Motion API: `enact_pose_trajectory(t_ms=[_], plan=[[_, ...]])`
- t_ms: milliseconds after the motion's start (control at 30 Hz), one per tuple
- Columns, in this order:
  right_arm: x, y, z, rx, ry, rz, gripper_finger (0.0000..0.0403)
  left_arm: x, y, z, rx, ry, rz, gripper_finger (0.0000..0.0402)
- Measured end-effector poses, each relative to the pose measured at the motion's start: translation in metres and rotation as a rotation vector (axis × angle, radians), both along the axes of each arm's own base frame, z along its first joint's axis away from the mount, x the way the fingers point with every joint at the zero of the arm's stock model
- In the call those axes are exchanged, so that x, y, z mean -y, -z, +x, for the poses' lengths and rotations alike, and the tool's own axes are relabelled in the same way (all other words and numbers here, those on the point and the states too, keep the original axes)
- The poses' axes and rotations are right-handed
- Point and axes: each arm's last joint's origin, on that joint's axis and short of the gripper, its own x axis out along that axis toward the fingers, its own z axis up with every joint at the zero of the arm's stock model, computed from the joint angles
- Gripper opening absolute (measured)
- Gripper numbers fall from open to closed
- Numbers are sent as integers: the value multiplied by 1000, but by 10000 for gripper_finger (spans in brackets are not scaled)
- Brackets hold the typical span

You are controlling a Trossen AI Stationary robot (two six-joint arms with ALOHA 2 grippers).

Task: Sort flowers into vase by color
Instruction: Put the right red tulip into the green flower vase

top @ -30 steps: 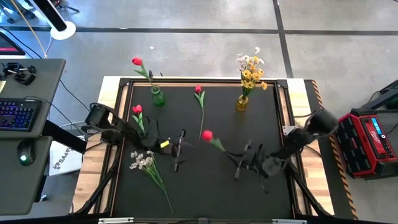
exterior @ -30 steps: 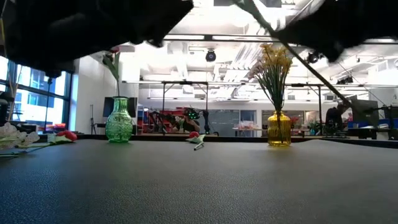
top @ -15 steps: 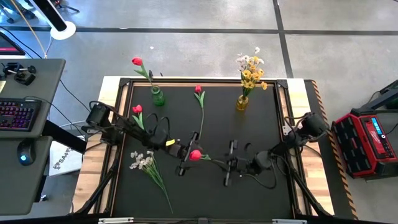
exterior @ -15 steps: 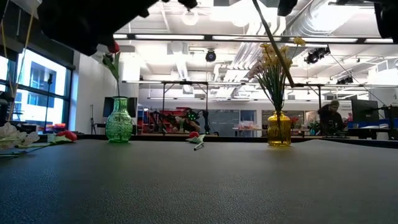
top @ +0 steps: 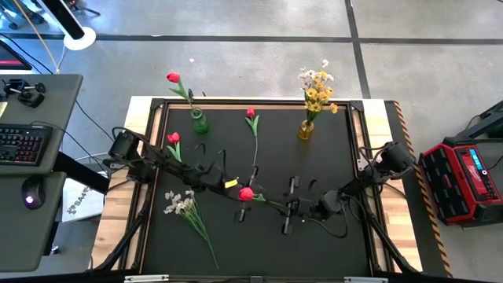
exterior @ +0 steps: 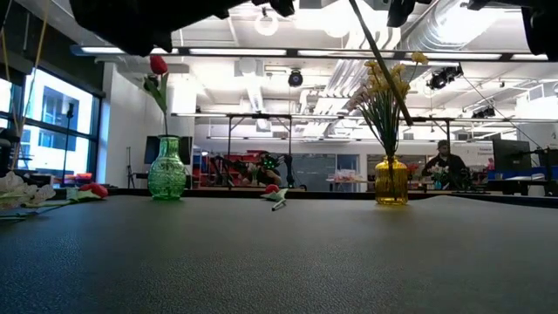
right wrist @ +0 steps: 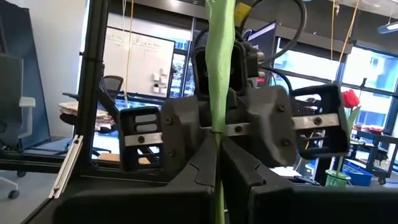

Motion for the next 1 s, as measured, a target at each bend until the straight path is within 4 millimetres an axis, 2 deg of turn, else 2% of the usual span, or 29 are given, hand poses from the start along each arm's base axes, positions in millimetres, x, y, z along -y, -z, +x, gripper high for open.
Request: enact_pose_trajectory(t_ms=[167, 300, 567, 767, 900, 1000], plan=[[0, 1, 0, -15, 13, -4, 0, 5, -1, -2, -7, -30, 20, 70], [0, 2, 0, -21, 10, -8, 0, 8, -4, -5, -29, -59, 20, 53], [-1, 3, 0, -26, 10, -8, 0, 8, -26, -18, -110, -108, 66, 75], [0, 3, 0, -28, 12, -8, 0, 7, -29, -20, -133, -132, 75, 79], [0, 3, 0, -28, 11, -8, 0, 10, -28, -21, -130, -129, 107, 54], [0, 3, 0, -34, 37, 11, 1, 14, -27, -23, -134, -134, 155, 17]])
